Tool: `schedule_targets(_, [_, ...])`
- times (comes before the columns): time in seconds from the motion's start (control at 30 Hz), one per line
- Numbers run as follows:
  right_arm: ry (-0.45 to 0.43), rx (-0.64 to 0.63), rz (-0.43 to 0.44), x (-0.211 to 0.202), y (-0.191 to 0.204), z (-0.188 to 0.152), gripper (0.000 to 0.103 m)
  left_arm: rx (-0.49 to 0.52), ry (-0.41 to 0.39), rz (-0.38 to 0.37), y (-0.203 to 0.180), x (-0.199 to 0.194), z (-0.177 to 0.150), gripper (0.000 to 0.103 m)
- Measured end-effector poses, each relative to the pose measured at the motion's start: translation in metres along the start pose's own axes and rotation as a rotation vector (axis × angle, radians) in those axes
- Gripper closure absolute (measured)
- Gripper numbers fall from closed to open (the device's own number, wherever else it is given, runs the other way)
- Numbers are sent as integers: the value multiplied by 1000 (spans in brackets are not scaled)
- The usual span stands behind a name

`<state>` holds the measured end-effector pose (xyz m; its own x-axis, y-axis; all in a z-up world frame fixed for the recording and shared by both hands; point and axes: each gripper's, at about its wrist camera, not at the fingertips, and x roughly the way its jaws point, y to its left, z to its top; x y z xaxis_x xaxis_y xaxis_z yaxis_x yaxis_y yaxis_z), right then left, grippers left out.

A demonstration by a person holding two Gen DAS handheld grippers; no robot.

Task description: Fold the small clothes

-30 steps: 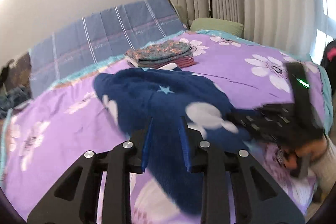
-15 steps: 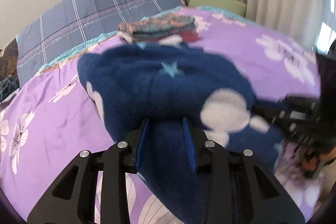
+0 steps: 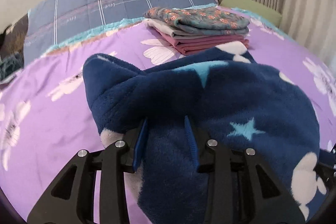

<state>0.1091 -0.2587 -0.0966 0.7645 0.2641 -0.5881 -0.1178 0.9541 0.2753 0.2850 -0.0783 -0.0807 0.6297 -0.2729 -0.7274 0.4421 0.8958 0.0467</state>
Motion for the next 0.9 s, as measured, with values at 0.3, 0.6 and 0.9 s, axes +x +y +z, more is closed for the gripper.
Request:
schedule_targets(0.3, [1,9,5,0,-4,0,80,-73,-90,51,49,-25,43,54])
schedule_targets(0.6, [3,18,5,2,-7,1,80,-240,34,-74,68,56,25,29])
schedule_targets(0.9, [3,6,-2,2,-6,1,80,-90,-160,-2,37,-38,44,60])
